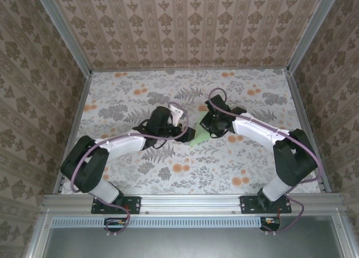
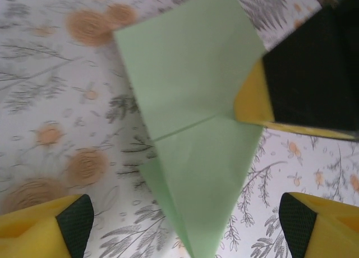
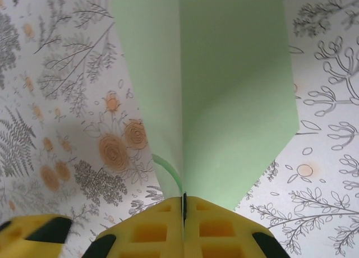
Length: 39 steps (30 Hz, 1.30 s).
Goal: Fold a paper plane with a square sheet of paper (pick it up from the middle)
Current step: Fourth fold the wing at the center of the table.
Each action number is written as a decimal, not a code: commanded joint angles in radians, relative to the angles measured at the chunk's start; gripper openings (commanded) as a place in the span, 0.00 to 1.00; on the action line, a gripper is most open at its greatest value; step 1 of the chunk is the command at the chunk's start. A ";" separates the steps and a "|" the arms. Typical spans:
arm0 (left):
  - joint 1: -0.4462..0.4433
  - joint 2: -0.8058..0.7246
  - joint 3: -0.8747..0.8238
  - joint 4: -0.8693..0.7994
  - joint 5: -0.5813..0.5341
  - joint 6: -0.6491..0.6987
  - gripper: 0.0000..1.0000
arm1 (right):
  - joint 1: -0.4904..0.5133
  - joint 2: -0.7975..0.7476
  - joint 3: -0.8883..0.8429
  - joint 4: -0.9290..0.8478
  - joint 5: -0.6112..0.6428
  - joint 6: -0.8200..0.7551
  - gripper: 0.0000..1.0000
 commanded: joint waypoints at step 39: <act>-0.041 0.276 -0.044 0.334 0.073 0.177 0.35 | -0.063 0.194 0.112 -0.121 -0.228 0.147 0.15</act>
